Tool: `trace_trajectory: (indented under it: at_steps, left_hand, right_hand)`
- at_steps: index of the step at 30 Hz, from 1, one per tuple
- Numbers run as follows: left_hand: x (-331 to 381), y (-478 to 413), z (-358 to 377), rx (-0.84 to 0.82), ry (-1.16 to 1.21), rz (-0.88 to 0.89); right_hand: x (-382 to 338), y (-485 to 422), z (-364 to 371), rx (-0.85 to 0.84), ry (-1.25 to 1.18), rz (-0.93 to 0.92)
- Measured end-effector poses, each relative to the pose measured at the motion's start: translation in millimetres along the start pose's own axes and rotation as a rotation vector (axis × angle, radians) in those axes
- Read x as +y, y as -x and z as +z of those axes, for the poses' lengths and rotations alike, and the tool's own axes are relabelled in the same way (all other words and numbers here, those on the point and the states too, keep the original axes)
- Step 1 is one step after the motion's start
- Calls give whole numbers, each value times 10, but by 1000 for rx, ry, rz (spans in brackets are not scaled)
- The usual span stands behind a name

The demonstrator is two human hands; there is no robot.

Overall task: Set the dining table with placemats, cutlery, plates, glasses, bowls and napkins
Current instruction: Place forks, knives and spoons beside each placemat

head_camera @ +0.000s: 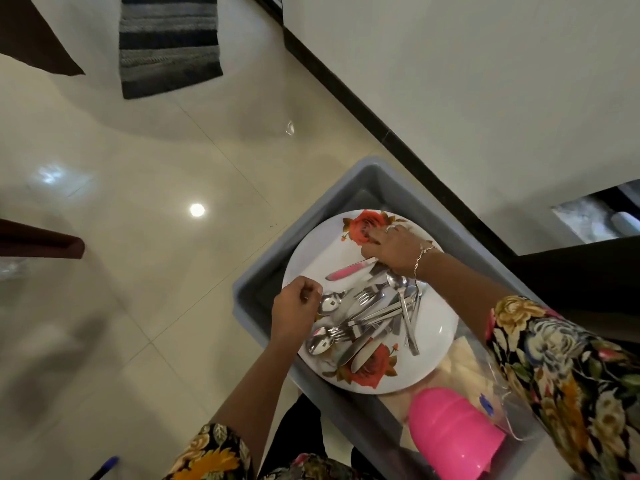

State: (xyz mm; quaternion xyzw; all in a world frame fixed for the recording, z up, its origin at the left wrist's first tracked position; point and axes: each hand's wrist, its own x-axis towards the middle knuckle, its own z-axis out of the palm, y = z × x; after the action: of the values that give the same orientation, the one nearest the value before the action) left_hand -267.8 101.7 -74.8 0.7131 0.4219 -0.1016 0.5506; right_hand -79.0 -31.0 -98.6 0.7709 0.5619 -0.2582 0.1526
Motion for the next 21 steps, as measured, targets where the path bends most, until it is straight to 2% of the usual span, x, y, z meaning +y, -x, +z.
trace_trajectory:
  at_steps: [5, 14, 21]
  left_hand:
    - [-5, 113, 121, -17, -87, 63]
    - [-64, 245, 282, 48, -212, 137]
    - [-140, 430, 414, 30, -372, 245]
  right_hand:
    - [30, 84, 22, 43, 53, -40]
    - [-37, 156, 83, -1, 180, -37]
    - [-30, 183, 56, 7, -24, 51]
